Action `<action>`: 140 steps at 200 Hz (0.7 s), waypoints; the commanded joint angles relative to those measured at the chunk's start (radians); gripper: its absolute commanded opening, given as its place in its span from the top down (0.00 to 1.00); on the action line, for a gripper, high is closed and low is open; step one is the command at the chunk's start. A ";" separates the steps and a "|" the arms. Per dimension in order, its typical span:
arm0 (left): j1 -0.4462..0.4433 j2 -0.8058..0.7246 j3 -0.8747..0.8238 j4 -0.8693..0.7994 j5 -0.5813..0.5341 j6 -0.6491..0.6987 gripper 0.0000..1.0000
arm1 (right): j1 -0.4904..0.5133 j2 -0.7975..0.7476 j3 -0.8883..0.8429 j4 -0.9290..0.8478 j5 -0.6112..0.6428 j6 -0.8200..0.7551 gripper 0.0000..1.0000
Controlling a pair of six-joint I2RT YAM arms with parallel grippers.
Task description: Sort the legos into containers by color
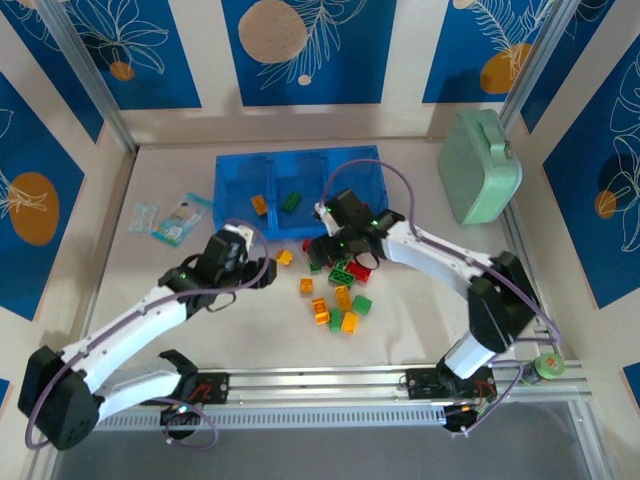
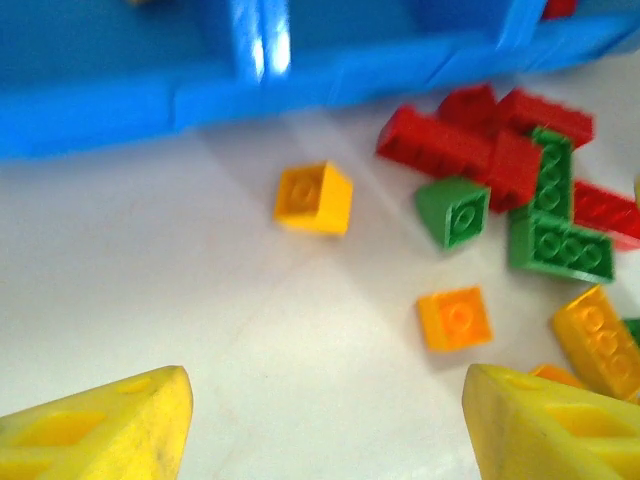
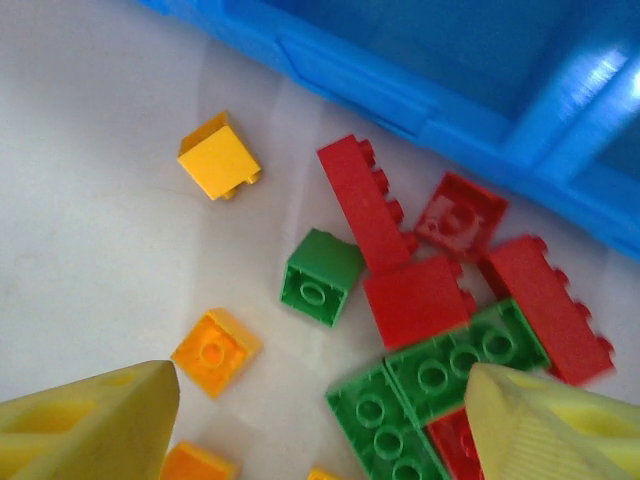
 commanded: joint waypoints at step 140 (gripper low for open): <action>-0.007 -0.274 -0.203 -0.043 0.001 -0.096 0.30 | 0.048 0.492 0.397 -0.198 0.127 -0.158 0.44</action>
